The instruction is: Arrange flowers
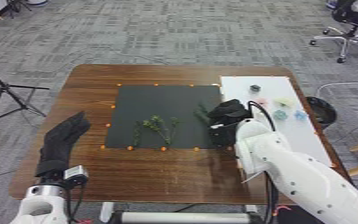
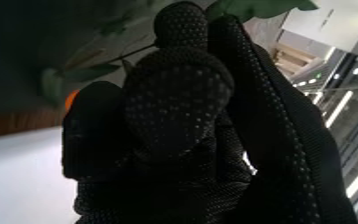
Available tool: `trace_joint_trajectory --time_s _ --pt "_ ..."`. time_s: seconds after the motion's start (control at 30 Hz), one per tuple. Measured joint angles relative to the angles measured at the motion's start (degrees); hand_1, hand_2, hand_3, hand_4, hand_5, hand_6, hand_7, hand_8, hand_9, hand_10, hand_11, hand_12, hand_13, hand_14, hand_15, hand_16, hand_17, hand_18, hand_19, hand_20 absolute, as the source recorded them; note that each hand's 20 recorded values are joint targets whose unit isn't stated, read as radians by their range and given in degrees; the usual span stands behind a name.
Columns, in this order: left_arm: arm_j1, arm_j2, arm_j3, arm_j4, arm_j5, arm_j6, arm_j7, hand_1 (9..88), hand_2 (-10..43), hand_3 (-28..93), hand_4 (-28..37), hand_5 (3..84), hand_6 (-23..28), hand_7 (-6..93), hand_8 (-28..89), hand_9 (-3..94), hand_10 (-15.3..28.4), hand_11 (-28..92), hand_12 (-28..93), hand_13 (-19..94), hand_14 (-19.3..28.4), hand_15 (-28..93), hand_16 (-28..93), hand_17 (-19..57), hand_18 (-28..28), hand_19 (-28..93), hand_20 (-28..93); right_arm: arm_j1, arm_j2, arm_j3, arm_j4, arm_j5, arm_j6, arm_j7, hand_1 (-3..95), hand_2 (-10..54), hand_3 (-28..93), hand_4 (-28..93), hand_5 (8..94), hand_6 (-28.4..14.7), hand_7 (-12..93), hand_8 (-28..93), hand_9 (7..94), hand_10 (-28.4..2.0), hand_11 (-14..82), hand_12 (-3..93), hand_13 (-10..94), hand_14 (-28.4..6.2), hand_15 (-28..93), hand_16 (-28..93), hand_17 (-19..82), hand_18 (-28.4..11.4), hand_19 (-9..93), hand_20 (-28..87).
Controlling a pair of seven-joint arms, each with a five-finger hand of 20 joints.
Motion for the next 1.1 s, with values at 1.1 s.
trace_joint_trajectory --time_s 1.1 --pt "0.2 0.03 -0.31 -0.35 0.05 -1.29 -0.99 18.8 4.7 71 -28.3 43.7 3.8 8.3 -5 41.5 13.5 15 12 34 17.6 16 4 1.9 14.3 13 16 3.3 -4.7 -8.1 0.2 1.4 -1.7 0.0 66.5 -9.5 50 1 63.2 -6.1 42 21 92.4 -11.4 6.6 32.8 94 -3.2 50 22 74 -6.4 80 40"
